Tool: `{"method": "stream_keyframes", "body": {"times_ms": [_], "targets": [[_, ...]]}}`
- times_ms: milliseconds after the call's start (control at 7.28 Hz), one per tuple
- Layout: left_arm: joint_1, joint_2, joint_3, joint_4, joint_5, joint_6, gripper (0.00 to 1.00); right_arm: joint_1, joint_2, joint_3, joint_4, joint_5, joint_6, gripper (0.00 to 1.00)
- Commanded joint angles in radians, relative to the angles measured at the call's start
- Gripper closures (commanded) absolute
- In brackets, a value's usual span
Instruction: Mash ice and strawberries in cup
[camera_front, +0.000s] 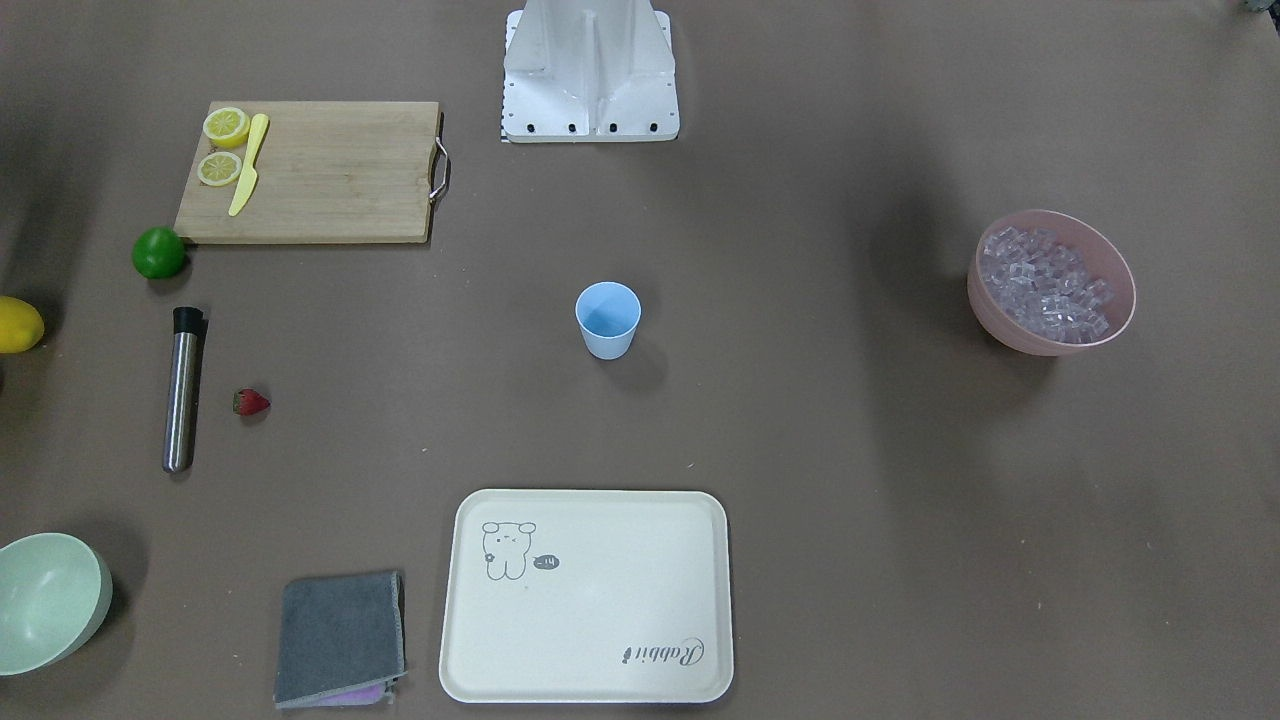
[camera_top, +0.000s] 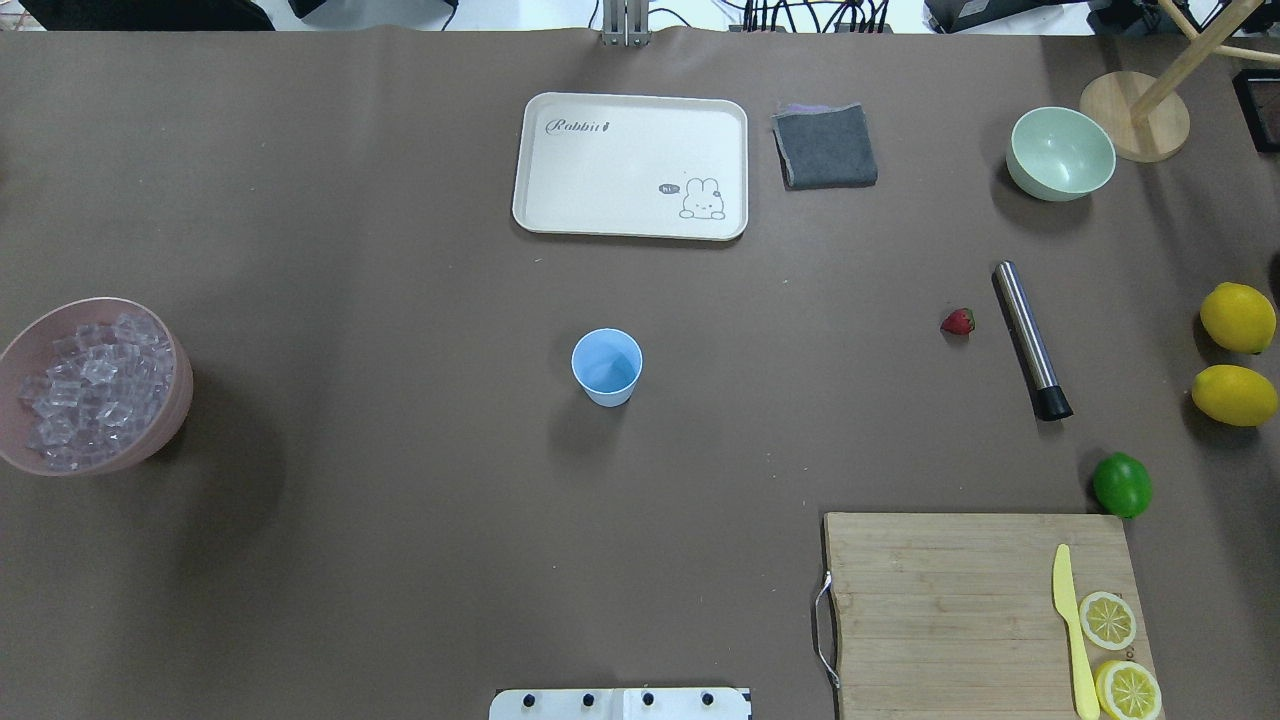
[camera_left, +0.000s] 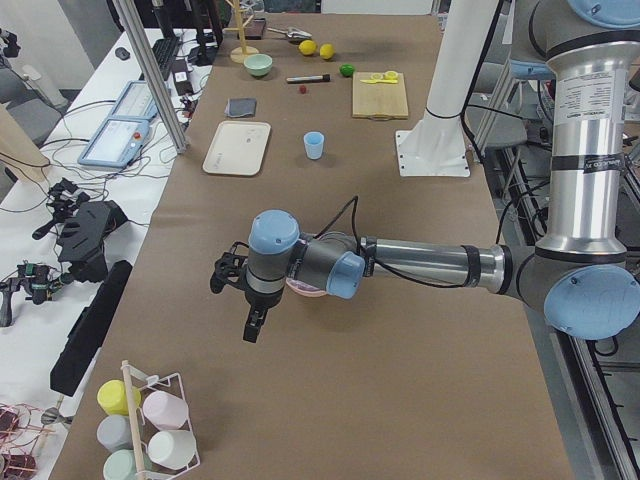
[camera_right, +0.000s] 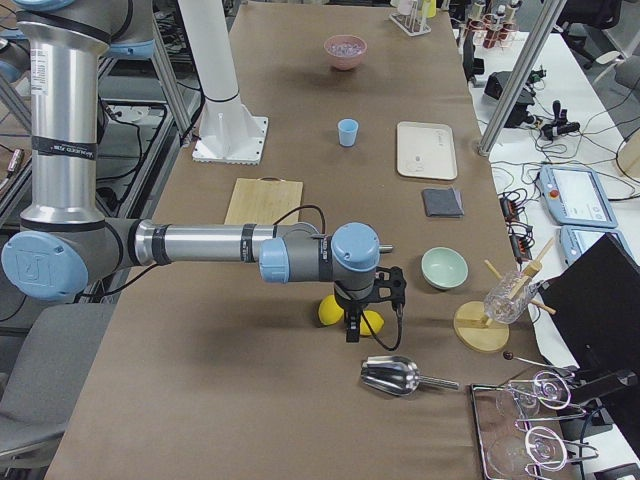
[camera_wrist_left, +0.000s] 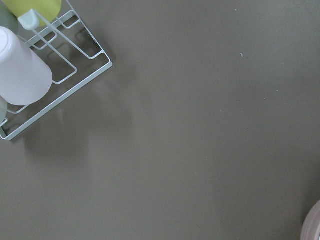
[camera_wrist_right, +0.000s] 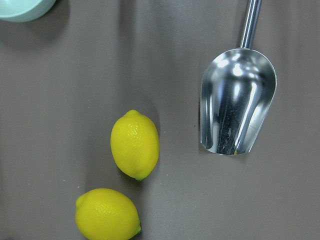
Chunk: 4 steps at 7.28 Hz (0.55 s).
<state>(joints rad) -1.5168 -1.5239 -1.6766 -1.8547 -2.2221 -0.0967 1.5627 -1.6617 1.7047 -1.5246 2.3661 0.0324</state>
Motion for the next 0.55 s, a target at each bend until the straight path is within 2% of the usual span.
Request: {"method": "stream_keyframes", "body": {"times_ms": [0,412], "targets": [[0.0,0.004,-0.002,-0.004,0.002,0.002,0.03,-0.001,0.0,-0.004,0.0,-0.008,-0.002,0.0],[0.001,-0.004,0.0,-0.024,0.001,-0.001,0.02,-0.001,-0.004,-0.007,0.0,-0.008,-0.002,0.0]]}}
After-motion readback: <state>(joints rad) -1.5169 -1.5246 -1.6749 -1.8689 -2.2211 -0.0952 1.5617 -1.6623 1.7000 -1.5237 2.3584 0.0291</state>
